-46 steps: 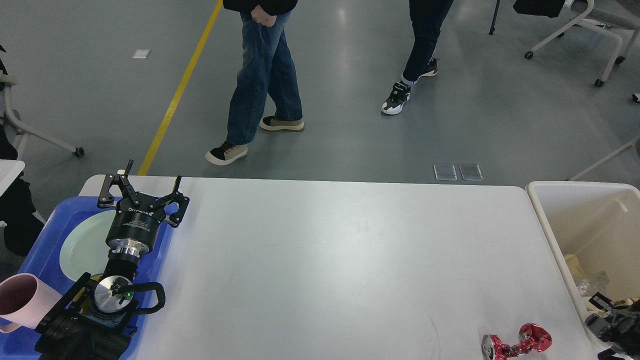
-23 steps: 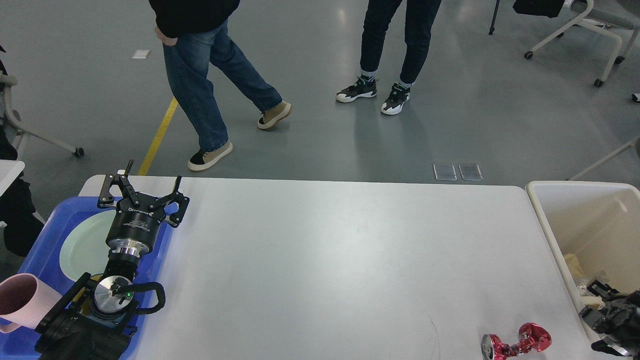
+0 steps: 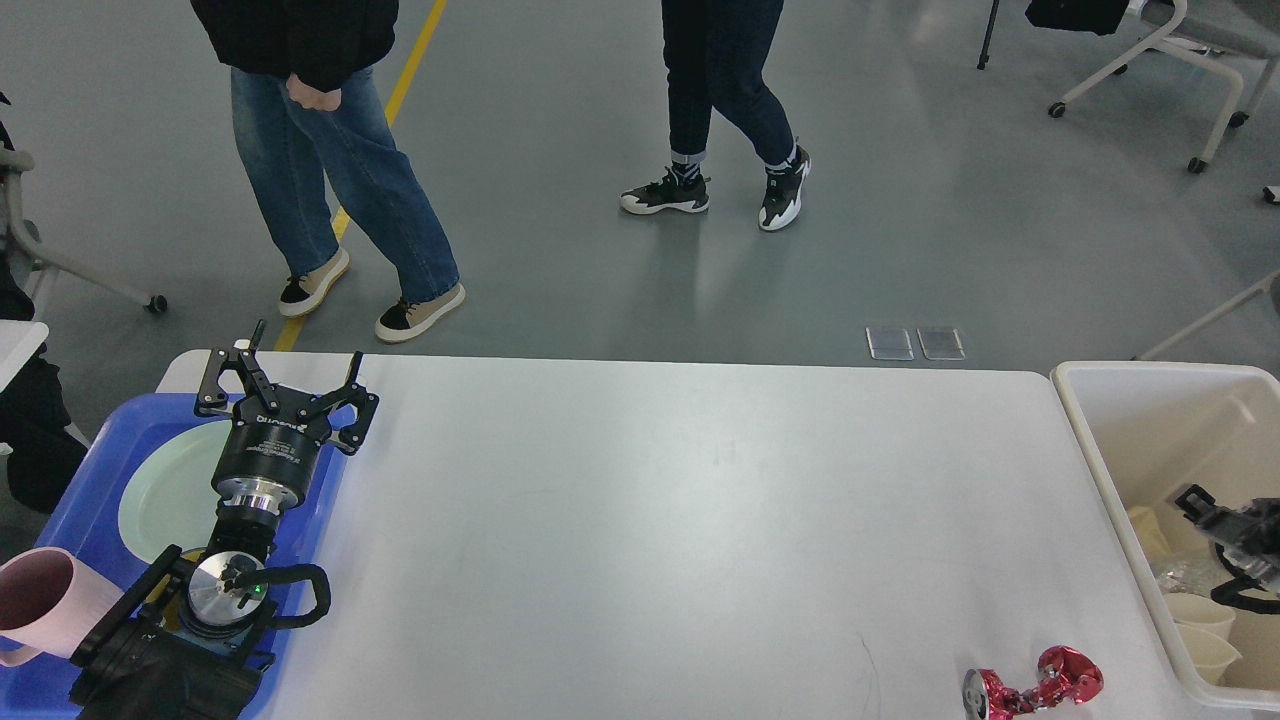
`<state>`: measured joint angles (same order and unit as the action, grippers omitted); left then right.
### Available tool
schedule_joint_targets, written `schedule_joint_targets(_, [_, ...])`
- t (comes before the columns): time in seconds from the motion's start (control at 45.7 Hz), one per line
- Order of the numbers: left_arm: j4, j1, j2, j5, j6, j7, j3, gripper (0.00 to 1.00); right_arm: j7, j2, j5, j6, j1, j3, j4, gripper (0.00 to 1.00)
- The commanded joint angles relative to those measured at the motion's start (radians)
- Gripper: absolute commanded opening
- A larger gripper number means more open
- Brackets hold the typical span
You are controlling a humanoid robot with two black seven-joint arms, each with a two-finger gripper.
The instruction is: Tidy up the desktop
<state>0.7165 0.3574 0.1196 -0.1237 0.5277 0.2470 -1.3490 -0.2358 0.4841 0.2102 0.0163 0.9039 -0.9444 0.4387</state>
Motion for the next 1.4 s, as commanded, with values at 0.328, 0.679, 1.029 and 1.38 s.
schedule_joint_targets(0.328, [0.0,0.0,0.0,-0.001,0.0,0.0,0.001,0.96,-0.013,-0.001,-0.129,-0.462,0.768,-0.312,0.54,1.0])
schedule_joint_targets(0.679, [0.0,0.0,0.0,0.001,0.0,0.0,0.001,0.96,-0.014,-0.119,-0.134,-0.918,1.194,-0.312,0.785,1.0])
schedule_joint_targets(1.029, [0.0,0.0,0.0,-0.001,0.0,0.0,0.001,0.96,-0.014,-0.168,-0.13,-0.877,1.58,-0.315,1.141,1.0])
schedule_joint_targets(1.38, [0.0,0.0,0.0,-0.001,0.0,0.0,0.001,0.96,-0.014,-0.159,-0.13,-0.794,1.485,-0.32,1.143,0.99])
